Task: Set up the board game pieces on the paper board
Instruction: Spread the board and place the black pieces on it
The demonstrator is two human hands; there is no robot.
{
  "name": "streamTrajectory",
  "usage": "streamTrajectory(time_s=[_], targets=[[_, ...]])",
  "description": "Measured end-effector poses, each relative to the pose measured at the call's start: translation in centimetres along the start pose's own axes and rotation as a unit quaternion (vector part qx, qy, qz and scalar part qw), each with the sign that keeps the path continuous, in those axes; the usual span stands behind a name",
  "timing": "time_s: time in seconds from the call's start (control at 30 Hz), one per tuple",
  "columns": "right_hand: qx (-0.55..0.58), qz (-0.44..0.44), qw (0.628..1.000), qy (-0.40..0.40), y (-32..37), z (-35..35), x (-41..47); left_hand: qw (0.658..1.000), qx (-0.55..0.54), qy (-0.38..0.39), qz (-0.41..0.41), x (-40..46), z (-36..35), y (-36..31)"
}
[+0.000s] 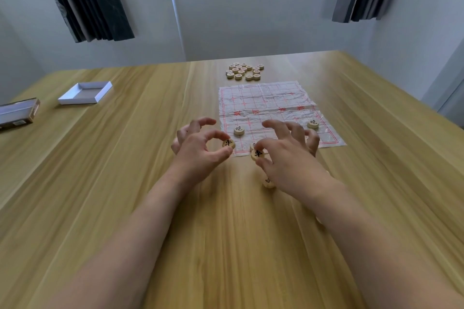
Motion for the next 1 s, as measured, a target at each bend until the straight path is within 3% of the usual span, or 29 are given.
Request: streamTrajectory(time_s=[0.63,0.83,1.0], targets=[[0.02,0.001,0.999,-0.045,-3.1,0.2,3.5,0.999,0.031,0.031,0.03,1.2,-1.1,0.9],[0.03,-0.041,0.994,-0.094,-8.6,1.9,2.5,0.999,0.01,-0.029,0.026,2.0,-0.8,-2.5],[0.028,-0.107,0.99,-0.089,-13.9,1.5,1.1,0.999,0.037,-0.001,-0.024,3.4,-3.2,-7.6]])
Point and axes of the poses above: each hand's wrist, its own x-axis towards the middle knuckle, its own z-axis out of the back of the hand, y = z × x, the point moved 4 cm from there along x, towards the middle knuckle, and after that the axes turned 2 degrees about -z, right-handed, at the moved point
